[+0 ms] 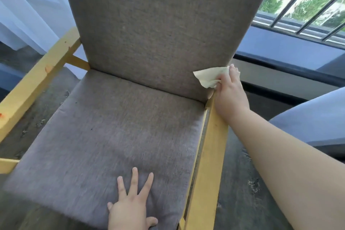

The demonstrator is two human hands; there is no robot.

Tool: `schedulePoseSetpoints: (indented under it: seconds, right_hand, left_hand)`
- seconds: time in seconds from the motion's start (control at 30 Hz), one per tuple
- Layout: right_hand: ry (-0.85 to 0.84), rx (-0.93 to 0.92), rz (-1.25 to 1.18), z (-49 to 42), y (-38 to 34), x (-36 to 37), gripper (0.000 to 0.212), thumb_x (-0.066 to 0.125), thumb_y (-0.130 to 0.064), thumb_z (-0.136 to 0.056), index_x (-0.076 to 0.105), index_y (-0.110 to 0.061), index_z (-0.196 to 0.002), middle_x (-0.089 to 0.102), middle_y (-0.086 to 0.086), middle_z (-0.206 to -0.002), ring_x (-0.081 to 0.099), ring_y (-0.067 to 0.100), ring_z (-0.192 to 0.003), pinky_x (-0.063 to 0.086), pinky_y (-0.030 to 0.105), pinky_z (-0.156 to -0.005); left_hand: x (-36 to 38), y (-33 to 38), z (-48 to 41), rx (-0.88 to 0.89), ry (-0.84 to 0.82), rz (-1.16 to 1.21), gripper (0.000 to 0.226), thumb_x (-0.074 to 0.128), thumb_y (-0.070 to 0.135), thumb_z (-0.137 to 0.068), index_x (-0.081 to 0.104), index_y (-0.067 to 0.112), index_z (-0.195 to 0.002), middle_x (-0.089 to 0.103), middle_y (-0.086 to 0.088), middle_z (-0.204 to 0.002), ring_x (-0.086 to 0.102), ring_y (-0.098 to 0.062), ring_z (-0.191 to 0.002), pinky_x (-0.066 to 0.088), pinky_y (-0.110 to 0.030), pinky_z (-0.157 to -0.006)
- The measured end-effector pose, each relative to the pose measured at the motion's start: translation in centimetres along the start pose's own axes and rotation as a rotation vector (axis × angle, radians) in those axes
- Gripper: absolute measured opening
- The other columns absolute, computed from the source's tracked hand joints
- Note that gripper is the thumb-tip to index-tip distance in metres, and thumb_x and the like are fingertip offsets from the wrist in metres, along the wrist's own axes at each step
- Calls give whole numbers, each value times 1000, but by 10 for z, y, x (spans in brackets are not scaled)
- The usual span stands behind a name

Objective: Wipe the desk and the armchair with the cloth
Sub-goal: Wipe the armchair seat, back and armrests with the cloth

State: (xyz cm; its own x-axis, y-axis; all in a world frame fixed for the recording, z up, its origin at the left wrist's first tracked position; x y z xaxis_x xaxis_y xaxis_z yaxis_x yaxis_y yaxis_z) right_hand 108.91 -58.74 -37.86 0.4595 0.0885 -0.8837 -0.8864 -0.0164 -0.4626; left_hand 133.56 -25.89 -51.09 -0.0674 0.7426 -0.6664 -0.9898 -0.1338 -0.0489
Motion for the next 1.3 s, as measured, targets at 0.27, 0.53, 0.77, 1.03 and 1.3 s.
schedulePoseSetpoints:
  seconds: [0.27, 0.53, 0.77, 1.03, 1.3]
  right_hand:
    - [-43, 1, 115, 2, -9, -10, 16, 52, -24, -98, 49, -11, -108, 50, 9, -128, 50, 33, -116, 52, 49, -83]
    - [-7, 1, 19, 23, -5, -9, 33, 46, -12, -96, 50, -28, -126, 54, 1, -132, 57, 30, -106, 51, 44, -80]
    - [-86, -13, 138, 27, 1, 10, 43, 47, -16, -101, 61, -34, -137, 27, 8, -167, 13, 28, -157, 22, 45, -125]
    - [-78, -42, 56, 159, -27, 21, 33, 52, -4, -98, 71, -21, -118, 40, 5, -161, 19, 26, -156, 20, 33, -119]
    - [-60, -114, -17, 348, -63, 50, 28, 51, -13, -93, 78, -13, -101, 48, 11, -154, 35, 33, -150, 38, 56, -114]
  left_hand:
    - [-42, 0, -10, 80, 78, -112, 82, 32, 84, -87, 14, 45, -157, 25, -8, -168, 39, -38, -144, 34, -52, -115]
    - [-139, -6, -71, 111, 263, 34, 106, 61, 81, -76, -1, 48, -156, 7, -1, -169, 13, -33, -154, 39, -61, -111]
    - [-124, -18, -105, 87, 83, 96, 126, 77, 78, -63, -9, 58, -153, -21, 15, -170, -7, -41, -157, 38, -73, -109]
    - [-125, -20, -103, 132, 115, 18, 123, 68, 85, -65, -10, 56, -155, -19, 11, -171, -2, -42, -157, 42, -67, -108]
    - [-110, -41, -86, 250, 158, -87, 111, 54, 86, -76, -11, 48, -158, -18, 9, -171, -5, -30, -159, 46, -52, -107]
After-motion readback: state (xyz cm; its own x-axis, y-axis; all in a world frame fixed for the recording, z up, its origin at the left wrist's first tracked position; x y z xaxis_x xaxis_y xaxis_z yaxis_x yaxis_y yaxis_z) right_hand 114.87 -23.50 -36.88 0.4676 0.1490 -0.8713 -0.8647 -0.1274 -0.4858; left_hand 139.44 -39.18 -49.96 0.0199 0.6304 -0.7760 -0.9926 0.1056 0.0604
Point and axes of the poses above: each hand's wrist, its own z-axis away from the middle knuckle, its own x-axis out of the palm, y = z × x, the point moved 9 cm from there along -z, towards the middle knuckle
